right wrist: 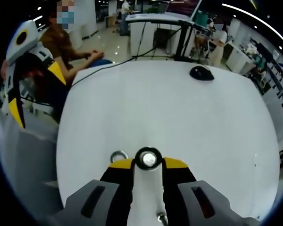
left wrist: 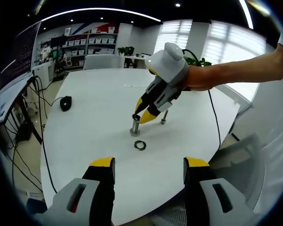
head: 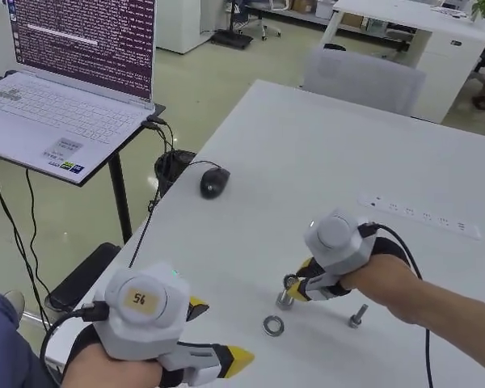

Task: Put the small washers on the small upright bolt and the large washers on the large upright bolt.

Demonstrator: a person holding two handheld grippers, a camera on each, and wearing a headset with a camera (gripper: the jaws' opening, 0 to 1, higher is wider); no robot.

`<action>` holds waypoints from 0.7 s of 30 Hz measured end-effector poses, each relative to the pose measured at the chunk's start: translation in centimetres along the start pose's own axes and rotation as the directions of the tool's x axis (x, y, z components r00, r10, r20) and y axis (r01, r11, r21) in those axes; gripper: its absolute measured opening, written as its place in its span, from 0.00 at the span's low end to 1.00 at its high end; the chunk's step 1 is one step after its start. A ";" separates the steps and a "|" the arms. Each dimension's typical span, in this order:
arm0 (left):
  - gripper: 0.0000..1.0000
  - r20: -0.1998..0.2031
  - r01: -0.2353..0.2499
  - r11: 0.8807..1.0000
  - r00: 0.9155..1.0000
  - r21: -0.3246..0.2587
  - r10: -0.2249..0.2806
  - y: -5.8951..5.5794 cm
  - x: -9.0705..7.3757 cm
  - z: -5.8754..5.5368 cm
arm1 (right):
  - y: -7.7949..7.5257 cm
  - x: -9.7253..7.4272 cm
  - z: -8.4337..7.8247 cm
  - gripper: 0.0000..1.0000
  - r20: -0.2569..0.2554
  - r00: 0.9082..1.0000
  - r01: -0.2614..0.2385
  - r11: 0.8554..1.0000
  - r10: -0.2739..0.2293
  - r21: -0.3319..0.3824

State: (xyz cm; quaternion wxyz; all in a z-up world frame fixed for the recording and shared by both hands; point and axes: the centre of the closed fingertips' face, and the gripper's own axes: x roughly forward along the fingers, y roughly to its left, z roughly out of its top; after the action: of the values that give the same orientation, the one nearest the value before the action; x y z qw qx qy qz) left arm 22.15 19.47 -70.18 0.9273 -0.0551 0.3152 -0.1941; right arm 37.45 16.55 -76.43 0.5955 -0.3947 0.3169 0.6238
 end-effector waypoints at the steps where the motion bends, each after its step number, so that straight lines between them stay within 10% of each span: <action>1: 0.58 -0.001 -0.001 1.000 1.000 0.000 0.001 0.0 0.0 0.0 | 0.0 0.0 0.0 0.23 -0.001 1.000 0.001 1.000 -0.001 0.005; 21: 0.58 -0.003 -0.003 1.000 1.000 -0.006 0.003 0.0 -0.3 -0.3 | 0.2 3.5 -2.0 0.23 -0.077 0.997 0.008 0.998 -0.003 0.069</action>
State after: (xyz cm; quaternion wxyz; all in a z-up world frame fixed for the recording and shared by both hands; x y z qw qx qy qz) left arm 21.77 19.59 -70.30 0.9270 -0.0573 0.3172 -0.1918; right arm 37.53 16.49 -80.47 0.5978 -0.3985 0.3601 0.5951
